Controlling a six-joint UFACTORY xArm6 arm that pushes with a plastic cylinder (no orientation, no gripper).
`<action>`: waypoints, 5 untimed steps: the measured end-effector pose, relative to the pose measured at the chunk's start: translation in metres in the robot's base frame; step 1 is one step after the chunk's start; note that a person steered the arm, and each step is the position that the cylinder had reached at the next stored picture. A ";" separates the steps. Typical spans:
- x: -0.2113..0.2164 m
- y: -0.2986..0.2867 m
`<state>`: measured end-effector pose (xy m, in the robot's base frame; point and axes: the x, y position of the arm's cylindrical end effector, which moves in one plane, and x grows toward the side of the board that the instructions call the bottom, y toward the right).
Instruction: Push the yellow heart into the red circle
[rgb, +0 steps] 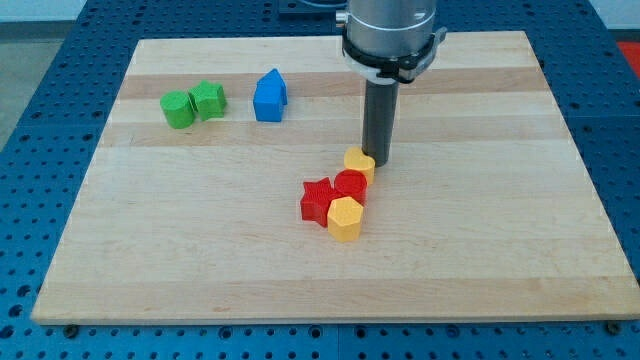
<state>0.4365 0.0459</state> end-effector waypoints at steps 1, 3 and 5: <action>0.009 -0.008; 0.015 -0.016; -0.133 -0.068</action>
